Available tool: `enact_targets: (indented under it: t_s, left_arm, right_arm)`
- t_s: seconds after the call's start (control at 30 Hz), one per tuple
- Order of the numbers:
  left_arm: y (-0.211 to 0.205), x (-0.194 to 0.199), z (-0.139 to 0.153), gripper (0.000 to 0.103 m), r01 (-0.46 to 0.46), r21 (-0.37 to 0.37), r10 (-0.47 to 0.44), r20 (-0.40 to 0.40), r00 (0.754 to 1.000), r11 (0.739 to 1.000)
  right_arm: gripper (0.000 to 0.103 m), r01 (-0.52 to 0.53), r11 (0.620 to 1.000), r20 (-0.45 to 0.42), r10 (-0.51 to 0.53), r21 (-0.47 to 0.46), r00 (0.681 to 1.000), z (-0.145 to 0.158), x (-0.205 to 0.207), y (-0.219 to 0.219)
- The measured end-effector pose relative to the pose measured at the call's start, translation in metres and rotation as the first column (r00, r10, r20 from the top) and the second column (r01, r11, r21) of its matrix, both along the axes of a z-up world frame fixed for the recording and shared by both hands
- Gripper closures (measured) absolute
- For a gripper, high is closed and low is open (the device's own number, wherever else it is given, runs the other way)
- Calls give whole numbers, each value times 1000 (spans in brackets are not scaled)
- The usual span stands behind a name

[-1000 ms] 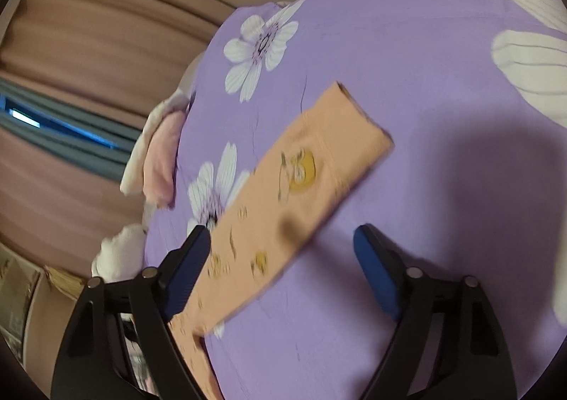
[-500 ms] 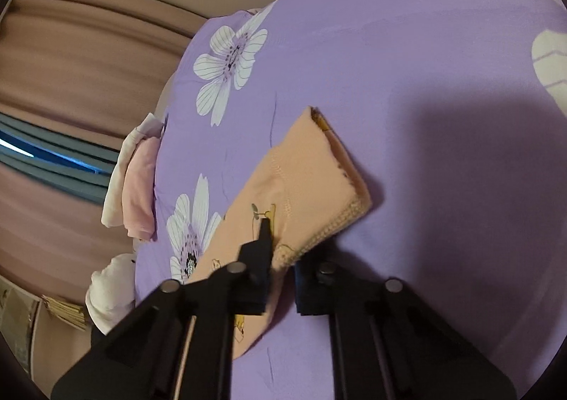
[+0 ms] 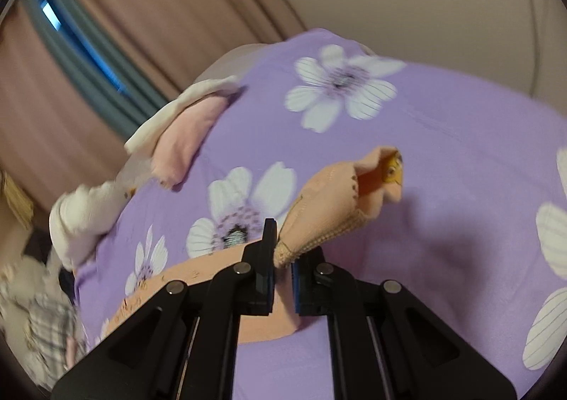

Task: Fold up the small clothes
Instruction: 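Lift the held sleeve and fold it across the shirt body with the right gripper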

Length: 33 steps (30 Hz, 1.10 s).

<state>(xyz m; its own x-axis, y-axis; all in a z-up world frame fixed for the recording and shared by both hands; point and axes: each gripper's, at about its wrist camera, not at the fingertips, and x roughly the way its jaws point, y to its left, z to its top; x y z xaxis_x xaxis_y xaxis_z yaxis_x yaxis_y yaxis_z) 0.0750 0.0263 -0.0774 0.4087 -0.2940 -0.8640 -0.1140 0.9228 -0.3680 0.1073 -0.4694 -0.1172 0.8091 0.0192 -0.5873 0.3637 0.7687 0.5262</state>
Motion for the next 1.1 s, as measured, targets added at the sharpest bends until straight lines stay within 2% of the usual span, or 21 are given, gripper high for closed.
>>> enact_targets:
  t_s: [0.13, 0.4, 0.63, 0.8, 1.1]
  left_arm:
    - [6, -4, 5, 1, -14, 36, 14, 17, 1000, 999]
    - [17, -17, 13, 1, -35, 56, 33, 35, 999, 998]
    - [44, -37, 21, 1, -77, 35, 75, 54, 996, 996]
    - [66, -49, 22, 1, -119, 16, 118, 53, 992, 993]
    - [84, -60, 22, 1, -145, 13, 144, 60, 988, 989]
  right_arm:
    - [95, -66, 996, 12, 67, -53, 998, 16, 19, 27]
    - [96, -194, 973, 39, 200, -127, 979, 44, 38, 84]
    - [96, -287, 939, 12, 294, -189, 956, 53, 53, 132]
    - [96, -319, 924, -3, 325, -210, 946, 57, 57, 155]
    - [96, -351, 910, -28, 354, -221, 935, 55, 66, 193]
